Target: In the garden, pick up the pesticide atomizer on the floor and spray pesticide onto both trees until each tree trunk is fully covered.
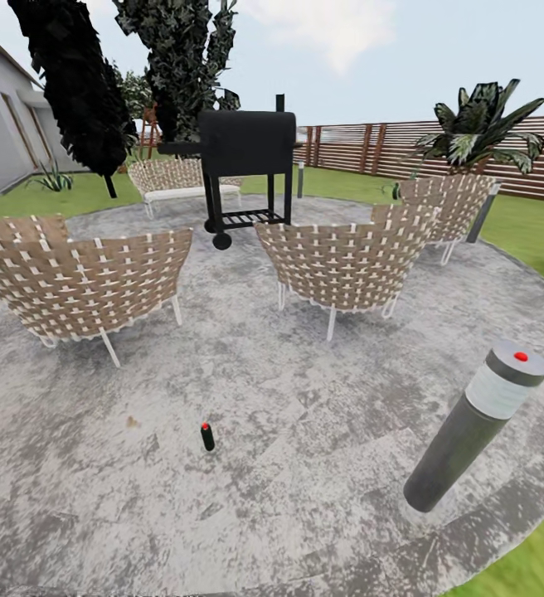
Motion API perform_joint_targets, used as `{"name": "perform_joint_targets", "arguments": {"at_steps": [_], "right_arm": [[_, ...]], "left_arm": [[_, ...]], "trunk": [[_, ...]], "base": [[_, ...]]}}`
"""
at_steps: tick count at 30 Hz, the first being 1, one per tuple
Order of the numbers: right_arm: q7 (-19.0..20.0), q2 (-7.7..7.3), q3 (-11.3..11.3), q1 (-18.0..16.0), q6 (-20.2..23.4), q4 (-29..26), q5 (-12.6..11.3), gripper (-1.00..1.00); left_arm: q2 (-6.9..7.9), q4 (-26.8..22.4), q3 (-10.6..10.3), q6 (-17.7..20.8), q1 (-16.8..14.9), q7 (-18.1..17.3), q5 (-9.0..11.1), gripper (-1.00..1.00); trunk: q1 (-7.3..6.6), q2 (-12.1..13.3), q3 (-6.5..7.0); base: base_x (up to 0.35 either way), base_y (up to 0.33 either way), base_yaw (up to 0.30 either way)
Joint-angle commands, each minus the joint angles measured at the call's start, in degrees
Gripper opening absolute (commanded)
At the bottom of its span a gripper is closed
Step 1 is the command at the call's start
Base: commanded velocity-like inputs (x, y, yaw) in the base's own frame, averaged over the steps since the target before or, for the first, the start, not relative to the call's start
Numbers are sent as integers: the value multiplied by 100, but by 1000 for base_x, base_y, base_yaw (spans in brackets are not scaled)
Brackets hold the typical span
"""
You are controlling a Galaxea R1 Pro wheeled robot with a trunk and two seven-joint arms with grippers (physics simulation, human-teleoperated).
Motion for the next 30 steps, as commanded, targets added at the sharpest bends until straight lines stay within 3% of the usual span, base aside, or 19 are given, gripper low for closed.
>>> {"name": "perform_joint_targets", "arguments": {"at_steps": [1, 8, 22, 30], "right_arm": [[-5, 1, -9, -1, -17, 2, -1, 100], [-5, 1, -9, -1, -17, 1, -1, 100], [-1, 1, -8, -1, -17, 1, -1, 100], [-1, 1, -10, -1, -17, 1, -1, 100]], "left_arm": [[0, 8, 2, -20, -5, -5, 21, 100], [-2, 8, 2, -20, -9, -5, 14, 100], [0, 8, 6, -20, -9, -5, 50, 100], [0, 8, 14, -20, -7, -5, 53, 100]], "trunk": [[-1, -2, -4], [-1, -2, -4], [-1, -2, -4], [-1, -2, -4]], "base": [[21, 5, 239], [117, -53, 159], [263, -168, 19], [270, -193, 230]]}}
